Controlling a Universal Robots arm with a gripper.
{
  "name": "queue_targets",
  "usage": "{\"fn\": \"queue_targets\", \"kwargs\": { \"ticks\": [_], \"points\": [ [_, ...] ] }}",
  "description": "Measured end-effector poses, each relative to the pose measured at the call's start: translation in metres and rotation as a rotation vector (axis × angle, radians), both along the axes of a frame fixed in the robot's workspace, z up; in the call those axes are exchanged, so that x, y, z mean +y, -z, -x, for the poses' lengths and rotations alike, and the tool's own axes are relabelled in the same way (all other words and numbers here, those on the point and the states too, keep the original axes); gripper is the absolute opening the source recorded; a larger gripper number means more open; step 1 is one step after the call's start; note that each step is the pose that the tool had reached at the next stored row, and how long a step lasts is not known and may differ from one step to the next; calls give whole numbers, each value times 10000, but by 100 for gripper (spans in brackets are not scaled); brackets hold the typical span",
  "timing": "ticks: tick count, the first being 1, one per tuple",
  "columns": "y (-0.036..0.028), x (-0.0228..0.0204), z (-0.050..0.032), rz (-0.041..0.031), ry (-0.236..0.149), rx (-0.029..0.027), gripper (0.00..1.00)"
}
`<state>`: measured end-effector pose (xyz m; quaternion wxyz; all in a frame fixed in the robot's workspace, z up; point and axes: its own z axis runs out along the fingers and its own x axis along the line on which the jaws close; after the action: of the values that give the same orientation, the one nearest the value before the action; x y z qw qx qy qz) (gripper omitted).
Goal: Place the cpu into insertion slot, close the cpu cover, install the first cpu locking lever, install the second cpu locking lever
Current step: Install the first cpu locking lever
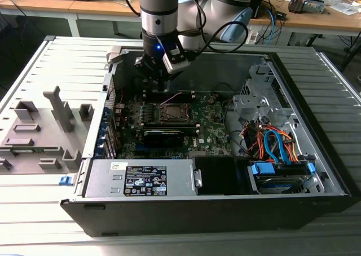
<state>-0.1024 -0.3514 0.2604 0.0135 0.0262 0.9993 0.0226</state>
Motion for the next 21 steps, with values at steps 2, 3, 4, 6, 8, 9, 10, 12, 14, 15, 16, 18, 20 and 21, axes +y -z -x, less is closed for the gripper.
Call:
{"fn": "queue_targets", "kwargs": {
  "ticks": [2, 3, 4, 6, 8, 9, 10, 12, 14, 15, 16, 18, 20, 21],
  "points": [
    [6, 0, -5, -1, -17, -1, 11],
    [9, 0, -5, -1, -53, 0, 11],
    [14, 0, -5, -2, -106, -1, 11],
    [25, 0, -6, -1, -158, 0, 11],
    [43, 0, -7, 0, -159, 1, 11],
    [51, 0, -8, -1, -159, 0, 11],
    [54, 0, -8, 0, -159, 1, 11],
    [62, 0, -8, -1, -159, 0, 11],
    [68, 0, -8, 0, -159, 1, 11],
    [70, 0, -9, 2, -159, 1, 11],
    [73, 0, -9, 1, -159, 1, 11],
    [77, 0, -9, 0, -159, 0, 11],
    [84, 0, -9, -1, -158, 0, 11],
    [88, 0, -9, -1, -159, 1, 11]
  ]
}}
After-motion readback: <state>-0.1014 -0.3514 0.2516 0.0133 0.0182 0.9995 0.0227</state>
